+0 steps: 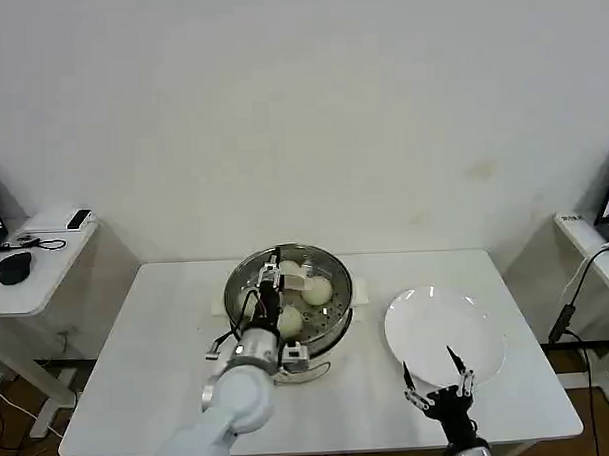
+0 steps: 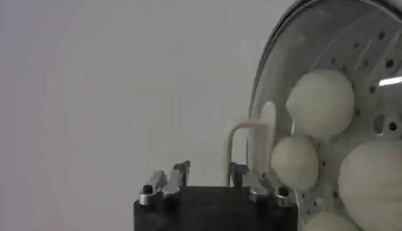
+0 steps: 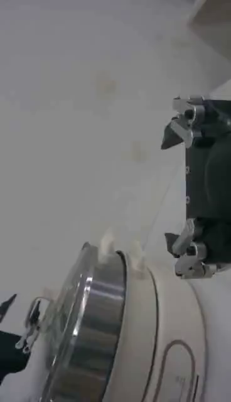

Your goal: Take steamed baozi put them in steamer then cover it.

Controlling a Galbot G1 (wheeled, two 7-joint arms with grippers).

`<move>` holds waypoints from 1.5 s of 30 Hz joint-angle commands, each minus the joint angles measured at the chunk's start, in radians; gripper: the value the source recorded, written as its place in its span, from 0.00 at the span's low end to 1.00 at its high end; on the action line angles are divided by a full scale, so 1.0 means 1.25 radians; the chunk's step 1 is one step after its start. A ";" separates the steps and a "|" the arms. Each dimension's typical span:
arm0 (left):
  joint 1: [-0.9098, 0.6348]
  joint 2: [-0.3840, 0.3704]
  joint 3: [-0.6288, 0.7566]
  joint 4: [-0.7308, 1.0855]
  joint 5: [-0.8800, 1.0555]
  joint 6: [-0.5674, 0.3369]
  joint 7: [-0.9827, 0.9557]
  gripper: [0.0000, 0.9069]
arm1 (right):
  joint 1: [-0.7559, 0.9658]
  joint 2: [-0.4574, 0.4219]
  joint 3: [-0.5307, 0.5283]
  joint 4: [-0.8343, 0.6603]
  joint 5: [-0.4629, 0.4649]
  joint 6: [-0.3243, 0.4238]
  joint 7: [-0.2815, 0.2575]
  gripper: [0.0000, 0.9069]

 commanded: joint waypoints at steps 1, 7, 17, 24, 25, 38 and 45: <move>0.143 0.038 -0.034 -0.138 -0.017 -0.024 -0.028 1.00 | 0.000 -0.001 -0.003 -0.002 0.000 -0.002 0.002 1.00; 0.209 0.056 -0.068 -0.249 -0.053 -0.038 -0.054 1.00 | -0.002 -0.003 -0.011 -0.003 0.002 -0.003 0.005 1.00; 0.494 0.017 -0.316 -0.356 -0.452 -0.159 -0.309 1.00 | -0.013 -0.060 -0.016 -0.008 0.088 -0.017 0.010 1.00; 0.615 -0.039 -0.597 -0.226 -1.139 -0.508 -0.398 1.00 | -0.020 -0.114 -0.024 0.000 0.164 -0.025 0.013 1.00; 0.622 -0.037 -0.610 -0.182 -1.183 -0.562 -0.393 1.00 | -0.018 -0.113 -0.024 -0.001 0.164 -0.027 0.013 1.00; 0.704 -0.102 -0.636 -0.091 -1.151 -0.614 -0.349 1.00 | -0.054 -0.131 -0.027 0.015 0.194 -0.035 0.001 1.00; 0.720 -0.136 -0.619 -0.091 -1.133 -0.668 -0.348 1.00 | -0.058 -0.145 -0.030 0.026 0.224 -0.047 0.020 1.00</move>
